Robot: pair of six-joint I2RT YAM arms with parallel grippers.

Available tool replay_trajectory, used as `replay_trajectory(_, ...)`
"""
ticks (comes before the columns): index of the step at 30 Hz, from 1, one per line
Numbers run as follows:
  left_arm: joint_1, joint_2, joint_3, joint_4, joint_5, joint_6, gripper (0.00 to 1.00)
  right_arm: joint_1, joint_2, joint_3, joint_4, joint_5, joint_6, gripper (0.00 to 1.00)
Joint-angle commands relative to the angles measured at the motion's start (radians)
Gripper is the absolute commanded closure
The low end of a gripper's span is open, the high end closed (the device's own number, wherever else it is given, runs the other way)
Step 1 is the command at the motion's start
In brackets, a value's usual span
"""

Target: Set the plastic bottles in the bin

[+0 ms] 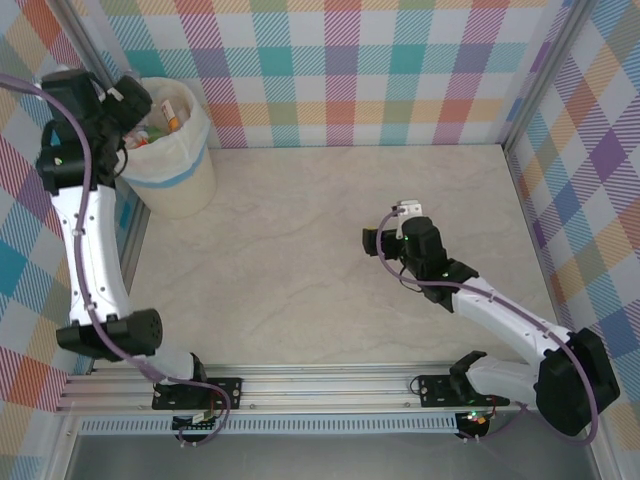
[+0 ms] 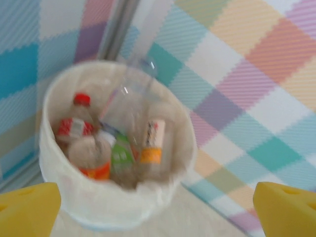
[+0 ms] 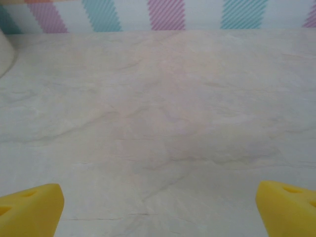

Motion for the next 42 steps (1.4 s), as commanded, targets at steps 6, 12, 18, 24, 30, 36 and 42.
replay_trajectory(6, -0.027, -0.462, -0.813, 0.495, -0.012, -0.017, 0.0, -0.243, -0.171, -0.189, -0.002, 0.234, -0.047, 0.0)
replay_trajectory(12, -0.027, -0.654, -1.31, 0.678, -0.058, 0.087, 0.0, -0.427, -0.108, -0.317, 0.189, -0.058, -0.16, 0.0)
replay_trajectory(18, -0.027, -0.653, -1.741, 1.115, -0.06, 0.192, 0.0, -0.485, 0.098, -0.294, 0.408, -0.261, -0.219, 0.0)
replay_trajectory(24, -0.029, -0.43, -1.751, 1.265, 0.061, 0.3, 0.0, -0.494, 0.29, -0.262, 0.68, -0.322, -0.271, 0.0)
replay_trajectory(30, -0.065, -0.201, -1.7, 1.457, 0.151, 0.337, 0.0, -0.523, 0.422, -0.281, 0.832, -0.264, -0.215, 0.0)
replay_trajectory(36, -0.156, -0.002, -1.6, 1.516, 0.152, 0.414, 0.0, -0.529, 0.423, -0.274, 0.812, -0.266, -0.206, 0.0)
replay_trajectory(42, -0.21, 0.062, -1.62, 1.6, 0.032, 0.436, 0.0, -0.529, 0.423, -0.274, 0.812, -0.27, -0.207, 0.0)
